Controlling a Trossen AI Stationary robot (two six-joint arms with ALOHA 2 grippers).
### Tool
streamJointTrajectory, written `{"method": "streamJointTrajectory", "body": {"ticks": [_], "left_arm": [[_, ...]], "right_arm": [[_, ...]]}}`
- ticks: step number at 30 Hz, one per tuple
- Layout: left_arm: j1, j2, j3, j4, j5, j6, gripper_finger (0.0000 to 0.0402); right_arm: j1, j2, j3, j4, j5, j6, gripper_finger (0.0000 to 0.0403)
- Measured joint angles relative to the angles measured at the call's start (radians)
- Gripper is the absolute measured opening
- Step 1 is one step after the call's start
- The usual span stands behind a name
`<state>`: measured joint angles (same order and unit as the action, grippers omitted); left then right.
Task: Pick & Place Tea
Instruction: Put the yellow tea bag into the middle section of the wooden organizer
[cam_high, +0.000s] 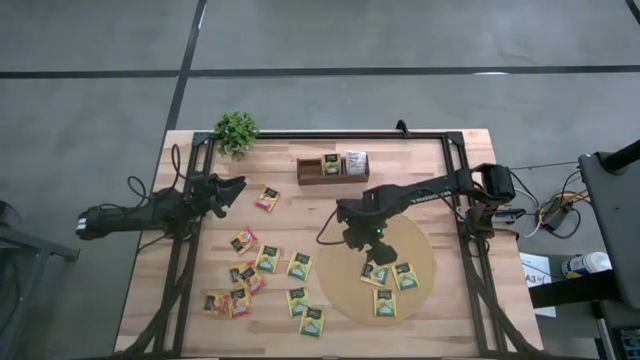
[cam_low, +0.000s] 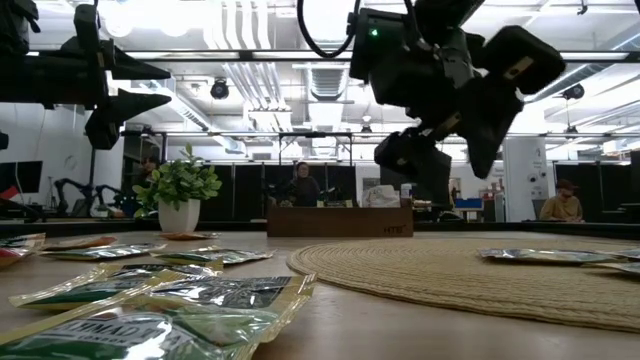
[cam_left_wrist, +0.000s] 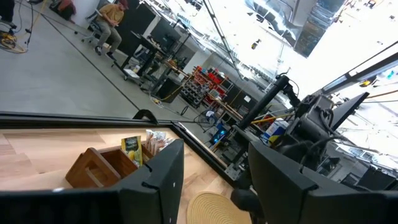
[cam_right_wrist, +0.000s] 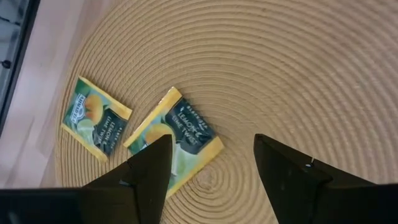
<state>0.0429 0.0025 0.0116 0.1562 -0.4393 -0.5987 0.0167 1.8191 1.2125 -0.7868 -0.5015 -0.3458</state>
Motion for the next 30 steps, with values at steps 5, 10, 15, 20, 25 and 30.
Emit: {"method": "streamJointTrajectory", "body": {"ticks": [5, 10, 15, 20, 25, 30], "left_arm": [[0.0, 0.0, 0.0, 0.0, 0.0, -0.001, 0.0174], [0.0, 0.0, 0.0, 0.0, 0.0, -0.007, 0.0174], [0.0, 0.0, 0.0, 0.0, 0.0, -0.007, 0.0174], [0.0, 0.0, 0.0, 0.0, 0.0, -0.007, 0.0174], [0.0, 0.0, 0.0, 0.0, 0.0, -0.007, 0.0174], [0.0, 0.0, 0.0, 0.0, 0.0, -0.007, 0.0174]], "right_arm": [[0.019, 0.024, -0.041, 0.049, 0.003, 0.042, 0.0224], [0.026, 0.061, -0.076, 0.07, 0.005, 0.059, 0.0224], [0.025, 0.079, -0.094, 0.081, -0.004, 0.084, 0.0219], [0.027, 0.078, -0.109, 0.093, -0.001, 0.085, 0.0193], [0.033, 0.077, -0.102, 0.091, 0.108, 0.084, 0.0142], [0.031, 0.079, -0.094, 0.094, 0.135, 0.061, 0.0088]]}}
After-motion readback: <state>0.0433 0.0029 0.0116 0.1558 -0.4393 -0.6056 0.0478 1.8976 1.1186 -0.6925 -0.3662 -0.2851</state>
